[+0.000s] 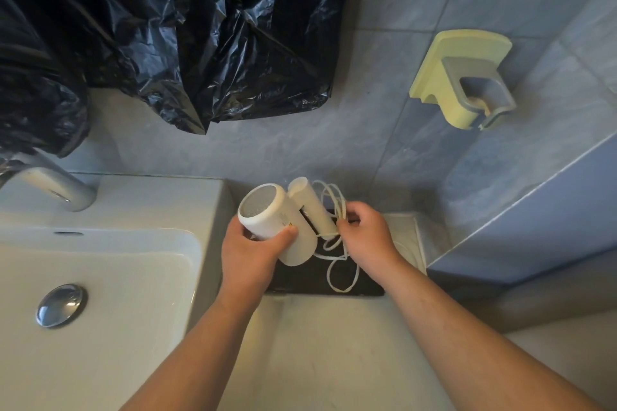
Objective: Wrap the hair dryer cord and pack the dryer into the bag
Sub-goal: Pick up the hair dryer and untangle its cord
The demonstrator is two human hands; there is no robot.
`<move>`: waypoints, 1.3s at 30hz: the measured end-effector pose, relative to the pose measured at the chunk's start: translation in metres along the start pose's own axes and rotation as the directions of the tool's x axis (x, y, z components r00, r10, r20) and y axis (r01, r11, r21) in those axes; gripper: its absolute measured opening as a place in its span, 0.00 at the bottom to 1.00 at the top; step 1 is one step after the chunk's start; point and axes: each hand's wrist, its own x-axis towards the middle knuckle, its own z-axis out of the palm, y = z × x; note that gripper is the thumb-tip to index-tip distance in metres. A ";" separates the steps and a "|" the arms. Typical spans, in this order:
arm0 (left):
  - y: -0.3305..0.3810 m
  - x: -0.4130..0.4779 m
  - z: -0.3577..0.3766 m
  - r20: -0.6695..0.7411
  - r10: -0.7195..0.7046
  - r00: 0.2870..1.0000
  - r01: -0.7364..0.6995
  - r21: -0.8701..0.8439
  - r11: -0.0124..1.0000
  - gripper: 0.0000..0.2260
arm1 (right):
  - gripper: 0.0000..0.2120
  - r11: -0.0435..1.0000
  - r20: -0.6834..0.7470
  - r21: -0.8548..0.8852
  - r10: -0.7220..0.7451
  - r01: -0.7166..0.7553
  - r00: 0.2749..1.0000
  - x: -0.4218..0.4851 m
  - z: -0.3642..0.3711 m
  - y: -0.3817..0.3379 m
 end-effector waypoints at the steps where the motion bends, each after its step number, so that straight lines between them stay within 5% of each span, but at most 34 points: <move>1: 0.002 0.000 -0.003 -0.017 -0.002 1.000 0.002 -0.014 1.000 0.30 | 0.08 1.000 -0.014 0.009 0.017 -0.016 1.000 -0.002 -0.002 0.001; 6: 0.017 -0.005 -0.020 -0.068 0.042 0.997 -0.046 -0.051 0.998 0.27 | 0.02 0.988 -0.087 0.053 0.152 -0.148 0.984 -0.017 -0.012 0.017; 11: 0.038 -0.013 -0.033 -0.069 0.121 0.990 -0.126 -0.071 0.990 0.25 | 0.04 0.919 0.017 0.232 0.323 -0.318 0.946 -0.035 -0.015 0.016; 18: 0.066 -0.027 -0.052 0.006 0.225 0.974 -0.224 -0.087 0.971 0.28 | 0.08 0.869 -0.002 0.370 0.354 -0.328 0.935 -0.052 -0.026 -0.006; 20: 0.075 -0.031 -0.058 0.039 0.263 0.964 -0.259 -0.081 0.962 0.28 | 0.09 0.919 -0.131 0.302 0.303 -0.253 0.944 -0.058 -0.034 -0.016; 23: 0.092 -0.039 -0.063 0.085 0.320 0.944 -0.316 -0.056 0.947 0.30 | 0.16 1.000 -0.299 -0.018 0.014 -0.020 0.954 -0.069 -0.052 -0.041; 28: 0.125 -0.060 -0.067 0.162 0.420 0.893 -0.428 0.014 0.904 0.30 | 0.22 0.933 0.039 -0.222 -0.282 0.284 0.959 -0.088 -0.069 -0.108; 32: 0.150 -0.073 -0.073 0.244 0.458 0.855 -0.453 -0.078 0.888 0.29 | 0.18 0.906 0.172 -0.175 -0.359 0.387 0.918 -0.103 -0.076 -0.142; 39: 0.169 -0.089 -0.069 0.247 0.456 0.855 -0.393 -0.265 0.881 0.32 | 0.20 0.873 0.117 0.047 -0.487 0.485 0.866 -0.125 -0.075 -0.156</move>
